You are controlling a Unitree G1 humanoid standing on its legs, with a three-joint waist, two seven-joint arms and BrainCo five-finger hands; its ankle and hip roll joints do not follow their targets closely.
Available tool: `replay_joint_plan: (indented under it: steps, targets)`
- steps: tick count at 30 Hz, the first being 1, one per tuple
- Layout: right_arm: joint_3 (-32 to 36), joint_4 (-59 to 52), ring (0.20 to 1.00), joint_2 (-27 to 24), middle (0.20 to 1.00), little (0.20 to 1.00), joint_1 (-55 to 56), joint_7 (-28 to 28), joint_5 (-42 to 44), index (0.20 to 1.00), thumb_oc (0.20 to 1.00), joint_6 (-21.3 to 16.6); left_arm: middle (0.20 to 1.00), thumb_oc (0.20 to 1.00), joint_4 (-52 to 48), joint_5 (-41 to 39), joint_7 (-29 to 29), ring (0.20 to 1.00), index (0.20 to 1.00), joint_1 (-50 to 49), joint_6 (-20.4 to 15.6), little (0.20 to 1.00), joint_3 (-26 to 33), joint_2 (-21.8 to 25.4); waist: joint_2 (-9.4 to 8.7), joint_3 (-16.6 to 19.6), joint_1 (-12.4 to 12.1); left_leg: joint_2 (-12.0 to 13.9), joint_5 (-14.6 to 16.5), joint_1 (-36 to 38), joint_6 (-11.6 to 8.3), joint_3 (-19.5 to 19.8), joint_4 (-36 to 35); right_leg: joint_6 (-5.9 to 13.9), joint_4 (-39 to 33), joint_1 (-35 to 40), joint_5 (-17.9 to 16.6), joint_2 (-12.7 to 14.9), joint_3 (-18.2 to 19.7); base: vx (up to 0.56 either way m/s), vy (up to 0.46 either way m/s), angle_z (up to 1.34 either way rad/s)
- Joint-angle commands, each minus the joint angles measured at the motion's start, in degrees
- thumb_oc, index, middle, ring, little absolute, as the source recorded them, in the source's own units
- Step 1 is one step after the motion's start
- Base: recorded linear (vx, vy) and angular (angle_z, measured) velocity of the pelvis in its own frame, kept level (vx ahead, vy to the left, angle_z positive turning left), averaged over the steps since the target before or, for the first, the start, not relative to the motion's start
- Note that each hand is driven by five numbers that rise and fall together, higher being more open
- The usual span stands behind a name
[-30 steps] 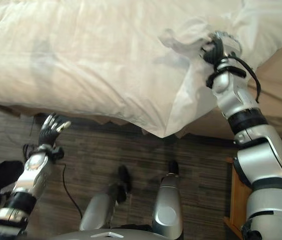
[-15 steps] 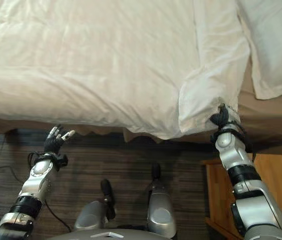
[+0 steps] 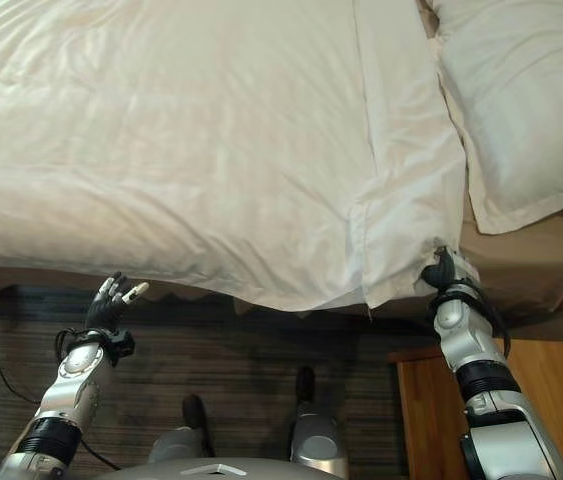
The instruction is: Making the bed.
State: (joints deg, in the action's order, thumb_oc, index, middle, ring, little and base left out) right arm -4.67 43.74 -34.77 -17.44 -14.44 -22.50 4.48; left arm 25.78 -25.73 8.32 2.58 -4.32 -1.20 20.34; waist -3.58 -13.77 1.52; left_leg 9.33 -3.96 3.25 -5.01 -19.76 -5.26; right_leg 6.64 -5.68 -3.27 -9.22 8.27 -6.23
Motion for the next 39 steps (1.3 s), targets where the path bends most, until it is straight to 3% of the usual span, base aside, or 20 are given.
replay_joint_plan:
  steps: [1,2,6,12,24,30,33,35,36,37,39]
  targets:
    - [0.92,12.17,0.200,-1.43,0.200,0.200,9.62,1.32,-0.29,0.200,0.200,5.88,1.000,1.000,-1.07,1.53,-1.18,1.000,1.000,0.68,-0.80,1.000,1.48,-0.59,-1.02,1.39,3.01,3.18,2.30,-1.26,-2.64,0.25,1.99,3.16,0.68,1.22,6.89,3.75,0.34,0.03,-0.028,0.13]
    - [0.64,15.65,1.000,-0.22,1.000,1.000,9.90,1.79,0.34,1.000,1.000,5.97,1.000,1.000,-0.92,1.45,-1.62,1.000,1.000,0.44,-0.52,1.000,1.20,-0.88,-0.89,1.64,3.00,3.35,2.15,-1.08,-2.74,0.41,1.72,3.10,0.68,1.61,7.09,3.65,0.05,0.03,-0.025,0.13]
    - [-1.05,30.22,1.000,2.06,1.000,1.000,8.54,3.83,2.56,1.000,1.000,5.83,1.000,1.000,0.13,1.53,-4.13,1.000,1.000,-0.59,0.12,1.000,-0.53,-1.16,-0.65,2.19,2.31,3.68,2.00,-0.56,-2.84,1.09,1.30,2.85,0.68,2.60,7.48,3.28,-0.69,0.03,-0.020,0.19]
    - [-0.92,35.42,1.000,-0.93,1.000,1.000,6.71,2.87,0.01,1.000,1.000,6.04,1.000,1.000,0.38,1.16,-5.89,1.000,1.000,-2.40,0.25,1.000,-1.09,-1.26,-0.59,2.24,1.93,3.98,1.81,-0.27,-3.11,1.47,0.86,2.83,0.68,3.03,7.58,3.17,-1.04,0.00,0.006,0.10]
    - [-2.61,31.44,1.000,-6.89,1.000,1.000,5.62,3.13,-10.85,1.000,1.000,8.22,1.000,1.000,-2.09,1.38,-6.21,1.000,1.000,-5.19,1.03,1.000,-0.20,-1.32,-1.68,3.35,1.89,4.27,1.76,-0.24,-3.33,1.91,0.80,2.77,0.68,3.23,7.37,3.18,-1.43,0.00,0.000,0.00]
    - [-1.76,26.28,1.000,-11.17,1.000,1.000,4.65,6.53,-8.17,1.000,1.000,7.00,1.000,1.000,-2.90,1.06,-7.07,1.000,1.000,-5.77,1.82,1.000,0.44,-0.84,-2.45,4.14,2.22,4.58,1.64,-0.31,-3.41,1.97,0.63,2.68,0.68,3.13,7.33,2.88,-1.63,0.00,0.014,-0.10]
    - [0.66,16.53,1.000,-12.85,1.000,1.000,4.83,6.33,-4.43,1.000,1.000,6.41,1.000,1.000,-3.30,1.05,-7.16,1.000,1.000,-6.04,1.99,1.000,1.07,-0.59,-2.54,4.53,2.58,4.56,1.61,-0.33,-3.33,1.86,0.50,2.70,0.68,3.03,7.21,2.71,-1.38,0.02,0.017,-0.10]
    - [3.56,9.13,1.000,-10.76,1.000,1.000,5.46,4.81,2.29,1.000,1.000,5.36,1.000,1.000,-2.60,1.16,-6.82,1.000,1.000,-5.36,1.75,1.000,1.72,-0.58,-2.33,4.53,3.09,4.46,1.71,-0.01,-3.24,1.68,0.45,2.70,0.68,2.97,7.09,2.65,-0.79,0.01,0.024,-0.11]
    - [4.74,5.59,0.432,-8.82,0.432,0.432,4.89,3.68,7.87,0.432,0.432,4.48,1.000,1.000,-2.20,1.00,-6.50,1.000,1.000,-4.73,1.56,1.000,1.79,-0.62,-2.23,4.56,3.27,4.44,1.75,0.13,-3.20,1.56,0.39,2.67,0.68,2.90,7.02,2.61,-0.58,0.02,0.024,-0.12]
    - [6.02,1.04,0.200,-6.52,0.200,0.200,4.35,2.79,15.33,0.200,0.200,2.74,1.000,1.000,-1.54,0.93,-6.05,1.000,1.000,-3.98,1.31,1.000,1.82,-0.79,-2.07,4.60,3.50,4.37,2.10,0.45,-3.16,1.53,0.39,2.63,0.68,3.06,7.14,2.56,-0.35,0.02,0.020,-0.09]
    - [7.92,-7.81,0.200,-2.91,0.200,0.200,4.94,2.81,29.86,0.200,0.200,-1.10,1.000,1.000,-0.88,0.83,-5.45,1.000,1.000,-2.54,0.77,1.000,2.37,-0.13,-1.93,4.57,3.75,4.24,1.88,0.51,-3.12,1.19,0.26,2.47,0.68,2.72,6.62,2.53,-0.01,0.01,0.012,-0.05]
